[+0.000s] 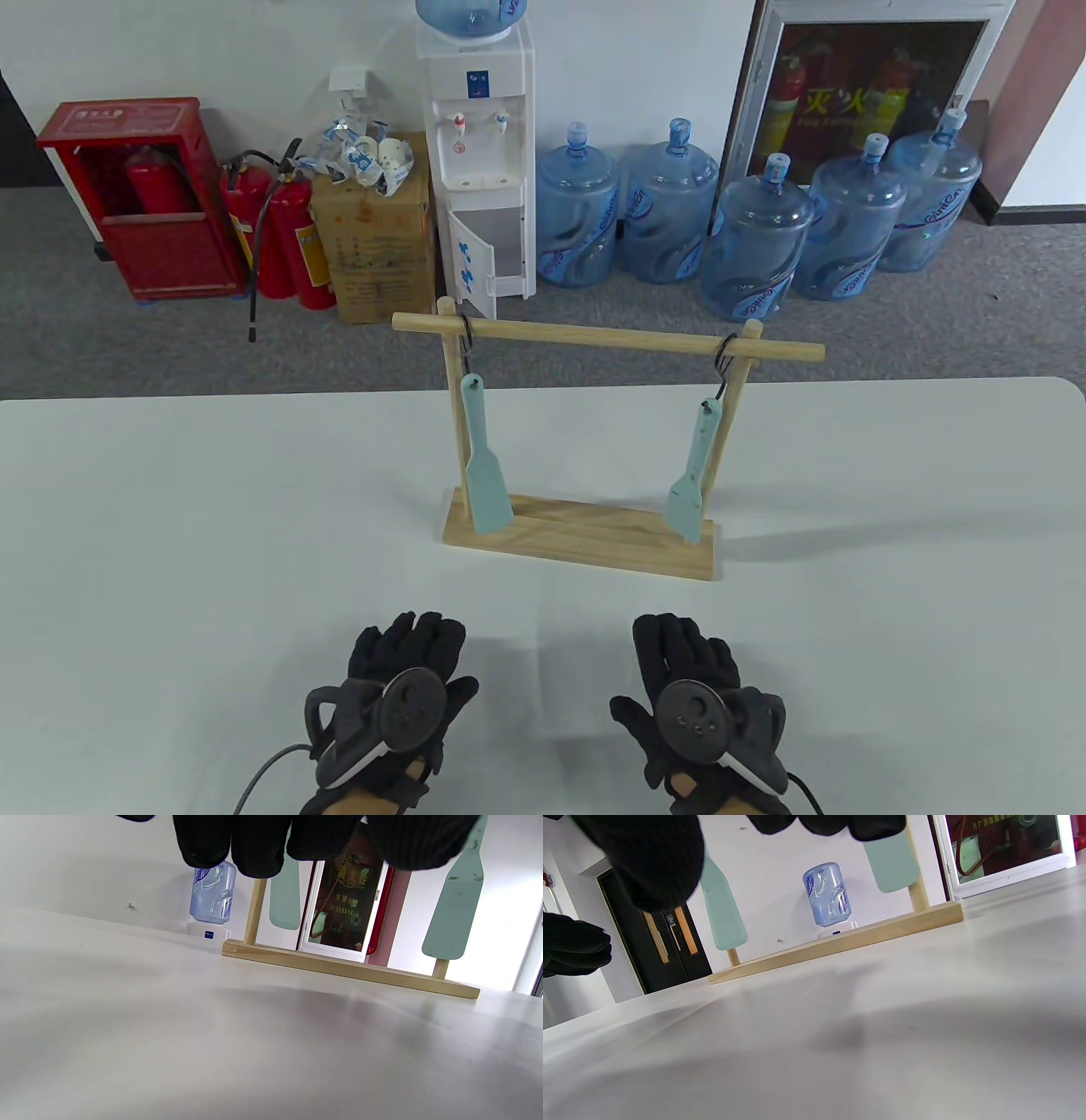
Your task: Hook dessert spatula onto s-hook
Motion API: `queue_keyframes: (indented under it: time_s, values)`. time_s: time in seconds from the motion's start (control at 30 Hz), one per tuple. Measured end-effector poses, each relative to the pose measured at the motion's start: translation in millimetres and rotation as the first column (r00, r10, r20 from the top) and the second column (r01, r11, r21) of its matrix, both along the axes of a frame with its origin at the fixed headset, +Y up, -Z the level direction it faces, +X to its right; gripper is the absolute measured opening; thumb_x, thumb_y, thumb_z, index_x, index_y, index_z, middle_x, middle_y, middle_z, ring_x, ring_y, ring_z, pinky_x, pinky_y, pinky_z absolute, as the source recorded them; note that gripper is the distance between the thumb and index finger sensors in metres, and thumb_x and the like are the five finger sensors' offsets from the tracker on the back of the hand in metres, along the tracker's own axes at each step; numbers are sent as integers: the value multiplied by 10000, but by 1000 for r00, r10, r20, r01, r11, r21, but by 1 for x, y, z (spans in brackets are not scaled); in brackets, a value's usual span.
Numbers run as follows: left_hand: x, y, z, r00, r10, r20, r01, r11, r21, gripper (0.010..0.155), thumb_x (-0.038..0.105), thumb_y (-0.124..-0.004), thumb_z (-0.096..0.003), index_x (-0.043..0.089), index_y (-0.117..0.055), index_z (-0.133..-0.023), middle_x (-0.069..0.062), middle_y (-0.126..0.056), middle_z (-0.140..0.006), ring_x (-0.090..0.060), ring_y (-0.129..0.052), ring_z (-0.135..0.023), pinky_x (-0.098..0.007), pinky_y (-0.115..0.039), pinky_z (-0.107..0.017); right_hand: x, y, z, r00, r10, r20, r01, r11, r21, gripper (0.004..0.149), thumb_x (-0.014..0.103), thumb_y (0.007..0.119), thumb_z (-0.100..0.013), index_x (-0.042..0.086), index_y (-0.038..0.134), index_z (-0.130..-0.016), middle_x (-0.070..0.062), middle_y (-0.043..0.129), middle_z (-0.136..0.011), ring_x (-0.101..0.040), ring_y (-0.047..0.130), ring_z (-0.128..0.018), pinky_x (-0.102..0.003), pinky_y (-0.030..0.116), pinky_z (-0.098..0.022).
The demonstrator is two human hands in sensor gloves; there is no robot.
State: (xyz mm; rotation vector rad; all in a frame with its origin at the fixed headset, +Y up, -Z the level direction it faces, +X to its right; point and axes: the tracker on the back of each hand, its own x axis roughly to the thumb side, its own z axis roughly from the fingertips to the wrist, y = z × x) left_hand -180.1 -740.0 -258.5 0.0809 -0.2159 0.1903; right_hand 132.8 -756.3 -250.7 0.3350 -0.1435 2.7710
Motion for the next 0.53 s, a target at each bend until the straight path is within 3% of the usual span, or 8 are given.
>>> queue_keyframes:
  time_s: [0.53]
  values:
    - [0, -2, 1, 1000, 16, -13, -16, 1000, -18, 657, 582, -705, -468, 313, -568, -1052, -52, -643, -1114, -388, -624, -1052, -662, -408, -777, 12, -1, 1, 999, -40, 27, 40, 999, -8, 874, 540, 784, -433, 187, 320, -1084, -113, 273, -1085, -423, 411, -1020, -665, 325, -710]
